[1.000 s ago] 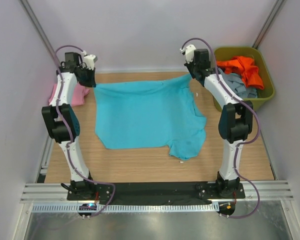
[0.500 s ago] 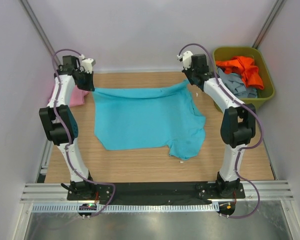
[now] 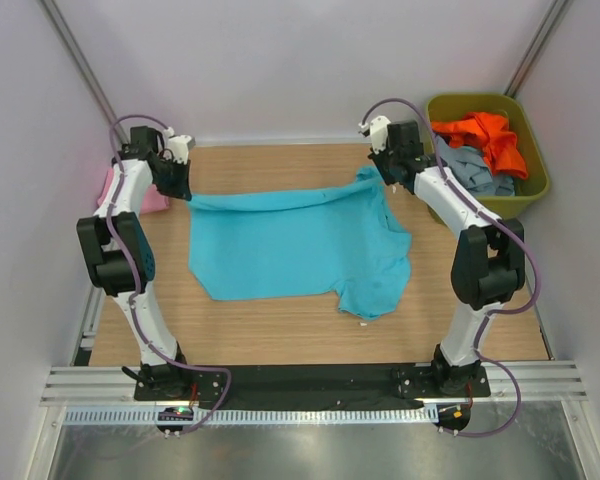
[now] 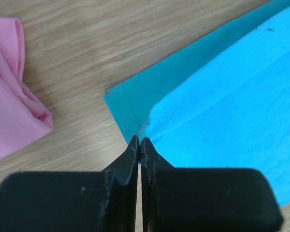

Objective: Fold and stack the t-shirts
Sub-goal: Fold the tshirt

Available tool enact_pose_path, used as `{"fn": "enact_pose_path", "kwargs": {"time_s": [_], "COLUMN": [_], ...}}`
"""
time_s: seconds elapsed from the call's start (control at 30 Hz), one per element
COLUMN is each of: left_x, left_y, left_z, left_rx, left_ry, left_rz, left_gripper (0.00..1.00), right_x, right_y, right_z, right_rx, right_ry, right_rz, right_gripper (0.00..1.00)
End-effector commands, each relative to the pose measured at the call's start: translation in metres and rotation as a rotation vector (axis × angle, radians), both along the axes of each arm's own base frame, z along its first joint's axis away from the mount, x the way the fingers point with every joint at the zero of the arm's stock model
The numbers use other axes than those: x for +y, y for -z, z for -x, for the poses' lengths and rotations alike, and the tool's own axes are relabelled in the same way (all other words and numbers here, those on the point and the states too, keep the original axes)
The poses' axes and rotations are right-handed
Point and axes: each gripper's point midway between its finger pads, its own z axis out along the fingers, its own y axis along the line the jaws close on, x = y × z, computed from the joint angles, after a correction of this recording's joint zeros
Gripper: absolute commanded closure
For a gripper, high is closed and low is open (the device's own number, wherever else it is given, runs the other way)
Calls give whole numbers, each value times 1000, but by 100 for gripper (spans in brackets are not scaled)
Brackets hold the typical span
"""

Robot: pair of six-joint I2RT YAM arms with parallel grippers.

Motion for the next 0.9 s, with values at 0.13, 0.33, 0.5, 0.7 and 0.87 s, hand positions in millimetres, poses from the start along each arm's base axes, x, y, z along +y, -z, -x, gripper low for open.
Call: {"fn": "enact_pose_path", "kwargs": {"time_s": [0.13,0.33,0.5,0.7,0.87], "left_x": [6,6,6,8,13], "left_y": [3,19,36,53,48], "left_z": [10,17,27,40,47], "left_rx": [3,43,109,184,199], "left_ry": [9,10,15,6,-21], "left_rz": [-37,-31,-31,-24,-20], "left_gripper": [100,100,100,100,80], "right_x": [10,16,15,12,8], "right_y": [-9,14,35,62,62], "right_z": [23,45,54,61,64], "right_rx": [6,61,105,170,178], "right_ry": [-20,-44,-57,-58,-58], "right_rz": [-50,-37,-16,5,31], "right_gripper": [99,99,99,99,72]}}
